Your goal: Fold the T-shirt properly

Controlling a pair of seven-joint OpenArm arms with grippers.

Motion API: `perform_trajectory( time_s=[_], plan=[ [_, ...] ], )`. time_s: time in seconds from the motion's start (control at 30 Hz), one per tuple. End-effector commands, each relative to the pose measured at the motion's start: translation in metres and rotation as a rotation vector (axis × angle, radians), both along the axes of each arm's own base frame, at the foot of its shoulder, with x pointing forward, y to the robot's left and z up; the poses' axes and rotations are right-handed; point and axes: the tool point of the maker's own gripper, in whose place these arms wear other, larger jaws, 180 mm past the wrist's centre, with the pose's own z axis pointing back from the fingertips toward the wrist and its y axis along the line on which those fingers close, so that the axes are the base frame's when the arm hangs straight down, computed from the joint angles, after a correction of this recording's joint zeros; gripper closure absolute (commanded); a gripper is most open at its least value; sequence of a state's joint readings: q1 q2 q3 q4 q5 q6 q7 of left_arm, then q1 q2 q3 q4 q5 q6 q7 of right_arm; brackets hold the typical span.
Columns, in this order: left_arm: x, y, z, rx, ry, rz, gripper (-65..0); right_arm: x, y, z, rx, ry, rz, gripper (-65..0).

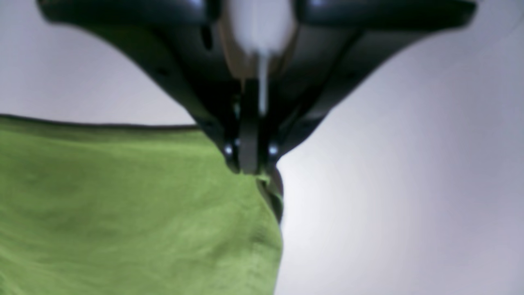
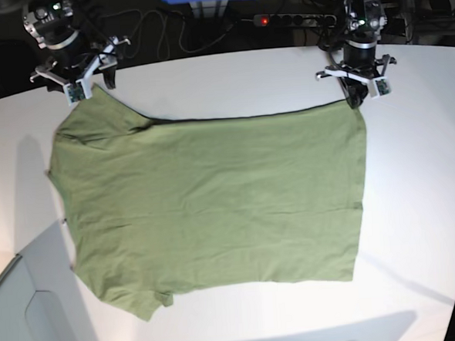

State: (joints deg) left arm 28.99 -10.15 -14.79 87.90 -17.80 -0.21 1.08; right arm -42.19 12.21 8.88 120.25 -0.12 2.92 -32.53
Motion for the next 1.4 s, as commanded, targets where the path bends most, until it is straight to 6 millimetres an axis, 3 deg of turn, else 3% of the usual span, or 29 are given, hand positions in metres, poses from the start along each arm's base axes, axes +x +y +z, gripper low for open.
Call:
perform_trajectory(
  time_s=[0.0,0.17,0.73,0.83,1.03,1.2,1.37],
  plan=[
    [0.003,0.003,0.009,0.012,-0.031,0.001,0.0,0.007,-0.001,0.005,-0.003,-0.030,0.008,-37.1],
    [0.002,0.002,0.007,0.011,-0.027,0.000,0.0,0.019,-0.009,-0.014,-0.009,-0.011,-0.010,-37.2],
    [0.002,0.002,0.007,0.010,-0.026,-0.001,0.0,0.014,-0.029,-0.069,-0.015,0.109,-0.063,-35.8],
    [0.001,0.002,0.007,0.010,-0.025,-0.001,0.0,0.011,-0.030,-0.073,-0.015,0.121,-0.066,-27.9],
    [-0.002,0.002,0.006,0.011,-0.017,-0.002,0.0,0.012,-0.029,-0.071,-0.014,0.115,-0.066,-0.5],
    [-0.003,0.004,0.007,0.015,-0.018,0.003,0.0,0.012,-0.031,-0.060,-0.049,0.094,-0.049,-0.1],
    [-0.014,0.002,0.012,0.021,-0.014,-0.004,0.0,0.013,-0.031,-0.035,-0.145,0.037,0.001,-0.1]
  ],
)
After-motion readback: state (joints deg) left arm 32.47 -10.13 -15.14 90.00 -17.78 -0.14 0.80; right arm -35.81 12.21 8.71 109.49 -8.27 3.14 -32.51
